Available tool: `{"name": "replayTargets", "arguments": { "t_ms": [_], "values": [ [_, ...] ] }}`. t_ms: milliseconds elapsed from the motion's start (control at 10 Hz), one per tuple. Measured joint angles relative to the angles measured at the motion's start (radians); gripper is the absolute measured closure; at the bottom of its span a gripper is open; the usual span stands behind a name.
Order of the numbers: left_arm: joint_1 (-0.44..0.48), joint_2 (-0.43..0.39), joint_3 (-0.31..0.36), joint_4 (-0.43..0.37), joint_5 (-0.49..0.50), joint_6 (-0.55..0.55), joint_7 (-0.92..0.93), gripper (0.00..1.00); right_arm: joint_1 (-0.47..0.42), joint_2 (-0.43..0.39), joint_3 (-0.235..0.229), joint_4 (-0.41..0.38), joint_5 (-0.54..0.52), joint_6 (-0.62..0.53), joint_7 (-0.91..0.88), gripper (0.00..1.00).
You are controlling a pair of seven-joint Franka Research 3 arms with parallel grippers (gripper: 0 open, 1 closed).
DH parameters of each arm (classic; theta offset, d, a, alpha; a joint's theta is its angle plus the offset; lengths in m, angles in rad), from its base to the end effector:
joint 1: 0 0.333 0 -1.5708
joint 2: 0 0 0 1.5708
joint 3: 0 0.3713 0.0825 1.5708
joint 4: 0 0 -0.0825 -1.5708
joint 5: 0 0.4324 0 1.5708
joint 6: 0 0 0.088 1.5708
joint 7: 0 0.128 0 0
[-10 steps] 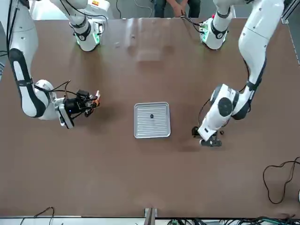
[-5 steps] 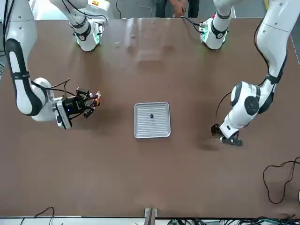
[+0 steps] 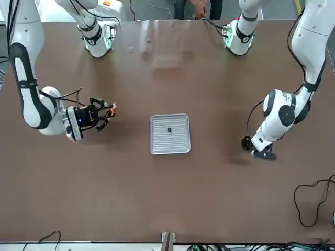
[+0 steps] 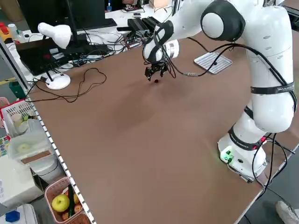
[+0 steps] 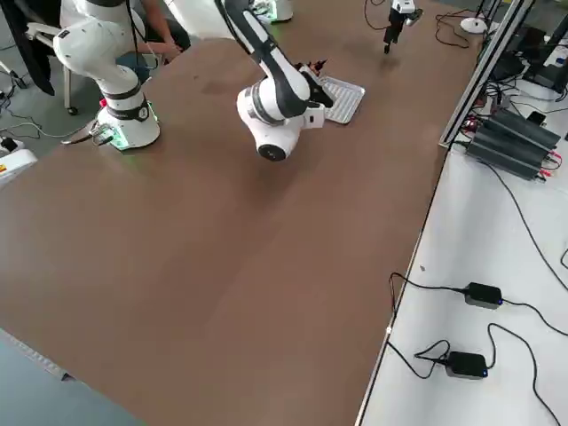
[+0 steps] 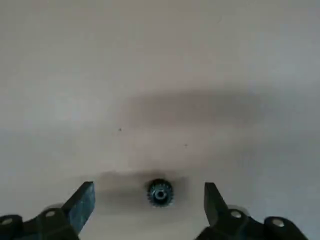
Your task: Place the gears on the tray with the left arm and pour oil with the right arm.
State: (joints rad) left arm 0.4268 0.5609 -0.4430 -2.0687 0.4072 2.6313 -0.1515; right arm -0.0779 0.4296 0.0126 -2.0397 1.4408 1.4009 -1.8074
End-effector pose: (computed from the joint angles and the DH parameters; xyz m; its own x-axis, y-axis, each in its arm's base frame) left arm 0.6477 -0.0143 0.1729 0.9858 -0.1446 0.0854 -0.1467 -0.9890 0.0187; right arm 0.5977 0.1006 0.2877 0.6184 0.0416 0.7847 0.7733 0.1456 -0.6171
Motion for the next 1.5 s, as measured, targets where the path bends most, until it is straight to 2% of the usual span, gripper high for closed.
{"name": "replayTargets", "arguments": {
  "t_ms": [300,500,800,1300,1400,1500],
  "values": [
    [-0.002,0.007,-0.002,-0.001,0.000,0.001,-0.006,0.09,0.033,0.000,0.001,-0.026,0.054,0.000,-0.028,0.67],
    [-0.003,0.015,-0.002,-0.002,0.000,0.012,-0.007,0.18,0.056,0.000,0.001,-0.035,0.075,0.004,-0.033,0.67],
    [-0.003,0.019,-0.002,-0.002,0.000,0.018,-0.008,0.25,0.082,0.000,0.001,-0.038,0.111,0.020,-0.033,0.67],
    [-0.003,0.019,-0.002,-0.002,0.000,0.019,-0.008,0.54,0.088,0.000,0.000,-0.043,0.123,0.024,-0.033,0.67],
    [-0.003,0.018,-0.002,-0.001,0.000,0.020,-0.008,0.72,0.088,0.000,0.000,-0.043,0.130,0.024,-0.033,0.67],
    [-0.002,0.018,-0.002,-0.001,0.000,0.019,-0.008,0.76,0.089,0.000,0.000,-0.043,0.132,0.024,-0.034,0.67]
  ]
}}
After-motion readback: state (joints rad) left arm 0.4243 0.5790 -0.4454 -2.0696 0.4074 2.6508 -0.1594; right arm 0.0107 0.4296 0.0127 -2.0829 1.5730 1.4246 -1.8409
